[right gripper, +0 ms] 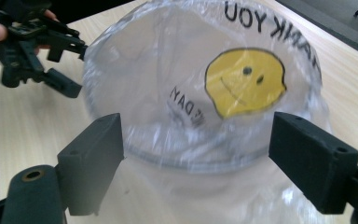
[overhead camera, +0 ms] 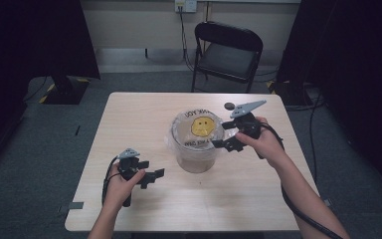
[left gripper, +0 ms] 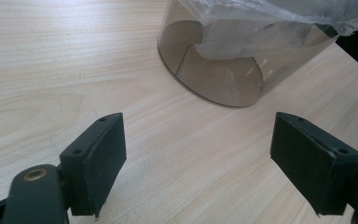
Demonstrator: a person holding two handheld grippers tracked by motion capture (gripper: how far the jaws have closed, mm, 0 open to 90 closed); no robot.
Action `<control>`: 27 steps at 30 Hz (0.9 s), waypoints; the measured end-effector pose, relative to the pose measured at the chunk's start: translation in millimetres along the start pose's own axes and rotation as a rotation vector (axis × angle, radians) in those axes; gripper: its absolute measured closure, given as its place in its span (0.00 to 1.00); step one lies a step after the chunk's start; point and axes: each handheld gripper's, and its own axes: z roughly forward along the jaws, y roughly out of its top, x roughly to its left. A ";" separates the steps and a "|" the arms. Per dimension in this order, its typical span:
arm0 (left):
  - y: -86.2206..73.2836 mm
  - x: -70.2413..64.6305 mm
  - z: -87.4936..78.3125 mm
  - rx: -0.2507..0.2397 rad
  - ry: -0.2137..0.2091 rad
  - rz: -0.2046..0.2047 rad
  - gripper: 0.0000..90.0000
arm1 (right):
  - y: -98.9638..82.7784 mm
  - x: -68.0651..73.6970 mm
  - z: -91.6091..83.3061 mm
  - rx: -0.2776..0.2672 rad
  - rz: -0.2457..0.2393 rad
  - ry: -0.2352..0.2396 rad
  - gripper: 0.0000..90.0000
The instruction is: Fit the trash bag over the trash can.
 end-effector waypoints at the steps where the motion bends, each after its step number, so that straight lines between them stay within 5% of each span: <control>1: -0.5 0.3 1.1 0.003 0.002 0.003 0.20 | -5.0 0.5 -4.3 -0.012 0.001 0.009 0.19; 12: -5.6 2.1 5.9 0.030 0.012 0.024 0.20 | -56.4 -5.5 -33.8 -0.044 0.058 -0.039 0.19; 27: -12.5 8.1 9.0 0.043 0.050 0.047 0.20 | -116.5 -9.8 -17.8 -0.021 0.118 -0.059 0.19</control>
